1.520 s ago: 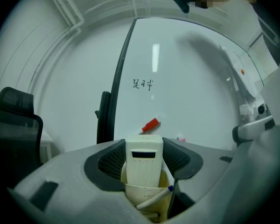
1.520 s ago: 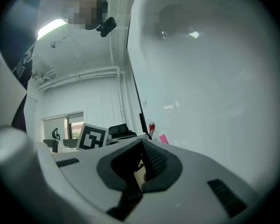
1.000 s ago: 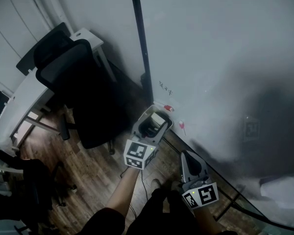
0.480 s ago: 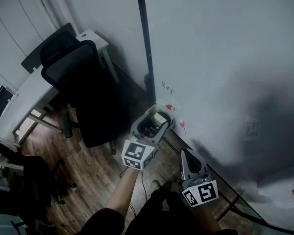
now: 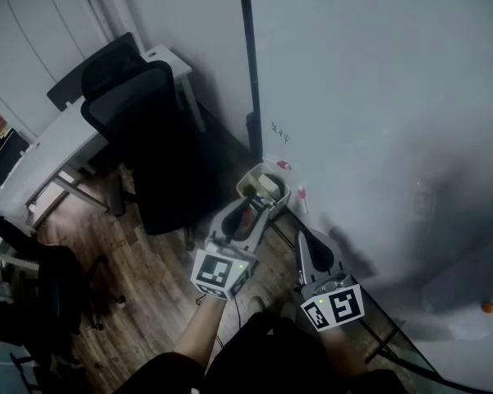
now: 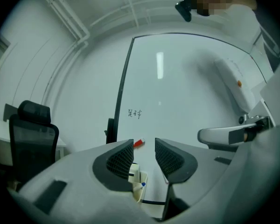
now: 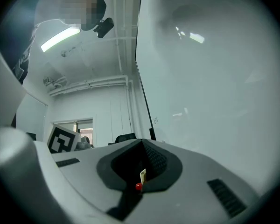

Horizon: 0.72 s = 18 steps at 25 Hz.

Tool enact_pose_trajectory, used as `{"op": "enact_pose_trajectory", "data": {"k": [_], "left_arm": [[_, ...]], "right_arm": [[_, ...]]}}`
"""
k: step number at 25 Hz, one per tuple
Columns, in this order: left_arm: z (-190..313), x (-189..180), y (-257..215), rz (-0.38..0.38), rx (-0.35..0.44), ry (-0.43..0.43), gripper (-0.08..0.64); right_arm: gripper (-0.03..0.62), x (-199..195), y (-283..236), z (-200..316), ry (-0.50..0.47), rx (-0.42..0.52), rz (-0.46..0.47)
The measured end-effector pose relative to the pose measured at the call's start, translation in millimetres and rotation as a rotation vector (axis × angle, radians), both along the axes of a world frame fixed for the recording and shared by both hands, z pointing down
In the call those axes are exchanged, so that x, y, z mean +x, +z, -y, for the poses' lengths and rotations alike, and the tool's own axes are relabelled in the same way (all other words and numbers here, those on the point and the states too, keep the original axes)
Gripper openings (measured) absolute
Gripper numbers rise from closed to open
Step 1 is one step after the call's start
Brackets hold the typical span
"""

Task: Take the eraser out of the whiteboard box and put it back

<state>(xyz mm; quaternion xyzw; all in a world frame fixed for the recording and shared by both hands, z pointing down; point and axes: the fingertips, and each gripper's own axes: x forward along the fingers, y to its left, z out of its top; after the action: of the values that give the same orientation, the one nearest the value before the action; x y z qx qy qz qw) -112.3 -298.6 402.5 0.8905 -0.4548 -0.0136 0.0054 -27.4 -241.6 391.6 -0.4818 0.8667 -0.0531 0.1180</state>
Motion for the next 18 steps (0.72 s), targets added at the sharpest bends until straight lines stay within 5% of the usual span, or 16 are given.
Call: {"op": "enact_pose_trajectory", "data": {"k": [6, 18], "left_arm": [[-45, -2, -37, -0.025, 0.087, -0.046, 0.043], [-88, -7, -60, -0.012, 0.176, -0.106, 0.005]], "right_arm": [[0.002, -2, -25, -7, -0.042, 0.063, 0.007], [0.002, -17, -45, -19, -0.115, 0.133, 0.007]]}}
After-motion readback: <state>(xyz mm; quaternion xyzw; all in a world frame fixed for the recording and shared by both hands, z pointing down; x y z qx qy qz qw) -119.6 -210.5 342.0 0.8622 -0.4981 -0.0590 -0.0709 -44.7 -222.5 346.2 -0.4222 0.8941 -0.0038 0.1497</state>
